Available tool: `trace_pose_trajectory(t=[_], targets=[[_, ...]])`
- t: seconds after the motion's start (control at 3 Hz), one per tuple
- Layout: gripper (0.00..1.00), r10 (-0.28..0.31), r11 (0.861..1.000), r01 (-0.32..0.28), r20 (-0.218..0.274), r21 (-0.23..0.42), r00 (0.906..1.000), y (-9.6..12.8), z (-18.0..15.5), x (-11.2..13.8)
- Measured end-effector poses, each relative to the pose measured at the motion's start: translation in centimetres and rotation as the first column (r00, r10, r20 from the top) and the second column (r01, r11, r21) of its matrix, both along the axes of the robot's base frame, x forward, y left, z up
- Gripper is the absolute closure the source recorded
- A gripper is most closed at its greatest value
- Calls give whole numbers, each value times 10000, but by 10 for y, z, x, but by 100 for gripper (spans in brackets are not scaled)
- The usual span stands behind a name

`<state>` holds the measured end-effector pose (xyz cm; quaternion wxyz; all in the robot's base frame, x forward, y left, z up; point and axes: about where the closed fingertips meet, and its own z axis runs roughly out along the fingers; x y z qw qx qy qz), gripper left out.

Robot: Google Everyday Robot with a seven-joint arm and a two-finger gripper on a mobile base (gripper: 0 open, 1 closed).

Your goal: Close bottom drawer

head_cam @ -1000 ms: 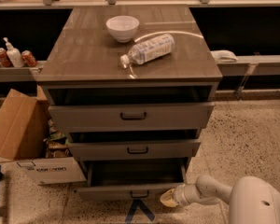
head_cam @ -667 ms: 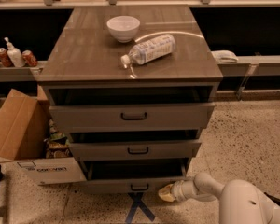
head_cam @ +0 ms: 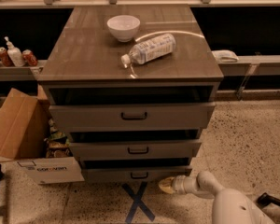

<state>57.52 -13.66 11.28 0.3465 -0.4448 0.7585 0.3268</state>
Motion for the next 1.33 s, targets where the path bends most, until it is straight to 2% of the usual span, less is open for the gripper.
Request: trace_pose_trajectory(t=[0.33, 0.67, 1.0, 1.33], targets=[[100, -305, 9991, 277, 930, 306, 9952, -12, 24, 28], [100, -344, 9987, 270, 1750, 444, 9840, -18, 49, 47], [100, -43, 9990, -55, 2191, 440, 9757, -18, 67, 44], [100, 401, 9959, -576, 2295, 704, 9725, -19, 82, 19]])
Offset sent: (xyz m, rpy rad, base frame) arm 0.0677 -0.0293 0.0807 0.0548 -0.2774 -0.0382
